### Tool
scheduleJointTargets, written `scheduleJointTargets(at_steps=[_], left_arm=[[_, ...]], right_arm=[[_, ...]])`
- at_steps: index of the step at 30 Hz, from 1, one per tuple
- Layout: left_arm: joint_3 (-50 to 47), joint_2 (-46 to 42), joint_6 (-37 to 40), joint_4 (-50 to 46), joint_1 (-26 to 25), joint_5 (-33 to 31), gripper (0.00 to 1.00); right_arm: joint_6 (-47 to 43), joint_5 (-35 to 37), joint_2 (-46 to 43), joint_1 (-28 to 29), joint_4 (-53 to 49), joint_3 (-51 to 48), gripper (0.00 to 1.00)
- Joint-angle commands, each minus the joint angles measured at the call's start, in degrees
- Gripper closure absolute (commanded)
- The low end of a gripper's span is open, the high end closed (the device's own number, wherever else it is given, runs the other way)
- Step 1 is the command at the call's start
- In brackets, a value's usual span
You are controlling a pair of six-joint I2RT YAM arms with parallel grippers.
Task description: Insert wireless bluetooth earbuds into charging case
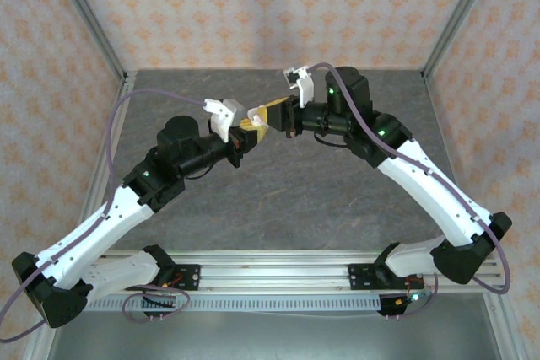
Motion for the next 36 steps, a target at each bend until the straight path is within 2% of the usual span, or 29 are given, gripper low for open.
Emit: scheduleJointTargets(at_steps=[1, 17, 29, 36], left_arm=[[2.00, -0.12, -0.15, 2.52, -0.26, -0.18, 1.00], [2.35, -0.12, -0.54, 3.05, -0.30, 0.00, 1.00], [1.80, -0.21, -1.03, 3.14, -0.30, 0.42, 1.00], [1.91, -0.30, -0.98, 3.12, -0.30, 0.76, 1.00]], right_arm=[[-2.36, -1.63, -1.65, 0.32, -0.77, -1.29, 0.85], [-4.15, -1.10, -2.46, 0.31, -0.19, -3.72, 0.85], [-2.17, 2.87, -3.23, 0.31, 3.94, -0.09, 0.85], [-2.62, 2.78, -1.85, 0.31, 5.06, 0.45, 0.84]])
